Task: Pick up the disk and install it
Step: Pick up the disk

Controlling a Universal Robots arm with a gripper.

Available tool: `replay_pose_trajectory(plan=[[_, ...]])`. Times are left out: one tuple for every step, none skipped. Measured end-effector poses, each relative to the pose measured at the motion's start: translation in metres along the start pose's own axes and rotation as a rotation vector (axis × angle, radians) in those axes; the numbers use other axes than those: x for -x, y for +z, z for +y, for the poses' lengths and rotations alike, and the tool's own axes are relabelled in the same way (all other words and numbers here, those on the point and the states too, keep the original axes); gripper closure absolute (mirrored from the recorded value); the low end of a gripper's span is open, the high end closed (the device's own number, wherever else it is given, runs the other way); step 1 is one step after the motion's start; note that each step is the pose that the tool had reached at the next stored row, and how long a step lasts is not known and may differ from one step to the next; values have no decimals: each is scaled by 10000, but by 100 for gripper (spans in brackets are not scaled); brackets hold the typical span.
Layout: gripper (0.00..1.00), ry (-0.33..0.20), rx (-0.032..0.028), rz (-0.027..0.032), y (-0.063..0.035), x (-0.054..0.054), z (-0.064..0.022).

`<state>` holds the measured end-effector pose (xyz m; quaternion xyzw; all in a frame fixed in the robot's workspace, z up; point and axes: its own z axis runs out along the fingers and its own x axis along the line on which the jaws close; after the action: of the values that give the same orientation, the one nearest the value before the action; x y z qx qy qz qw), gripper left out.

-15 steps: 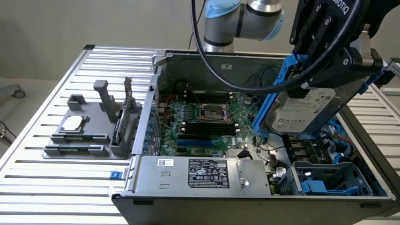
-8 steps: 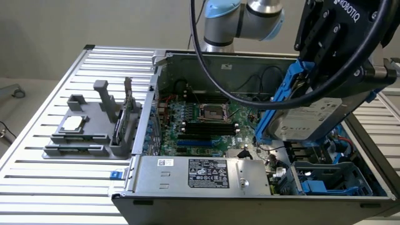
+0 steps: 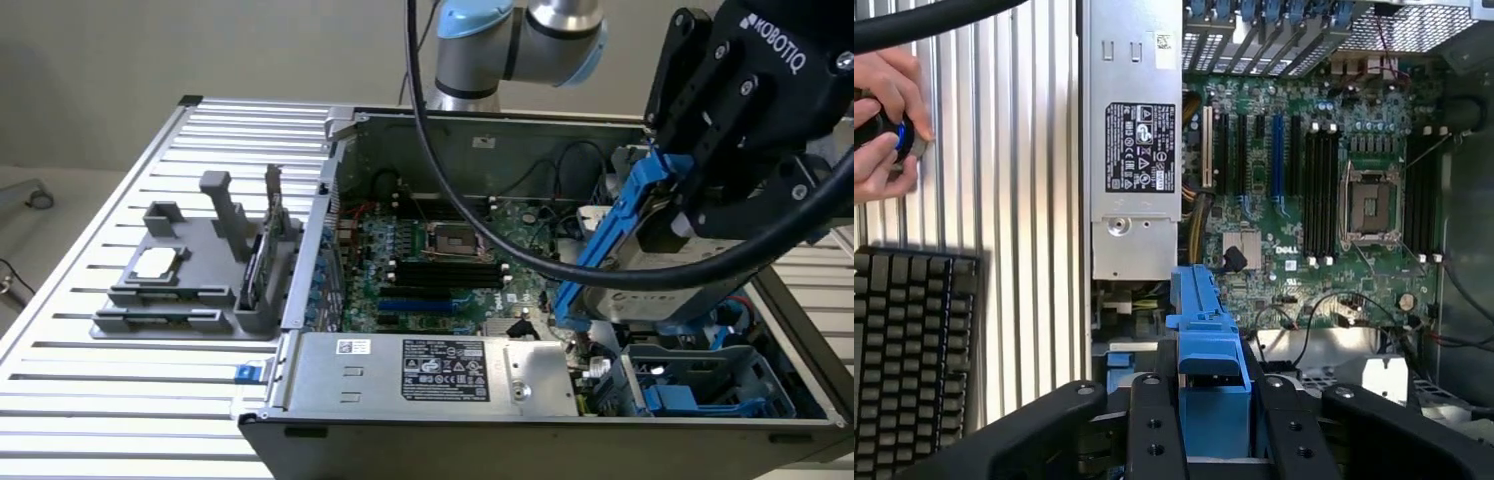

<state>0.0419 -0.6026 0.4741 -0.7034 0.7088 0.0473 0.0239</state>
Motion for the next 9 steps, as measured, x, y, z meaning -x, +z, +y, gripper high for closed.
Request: replay_pose_trajectory(plan=[[67,0,0,0,1,-20,-11],[67,0,0,0,4,-35,-28],[67,0,-1,-1,7,-44,-52],[67,0,0,0,10,-49,-85],[67,1,-1,-2,14,-51,-124],[67,0,-3,-1,16,-51,-170],[67,-1,-5,-1,19,-51,-215],[67,0,-6,1,21,-51,-264],[67,0,-7,1,24,-51,-309]])
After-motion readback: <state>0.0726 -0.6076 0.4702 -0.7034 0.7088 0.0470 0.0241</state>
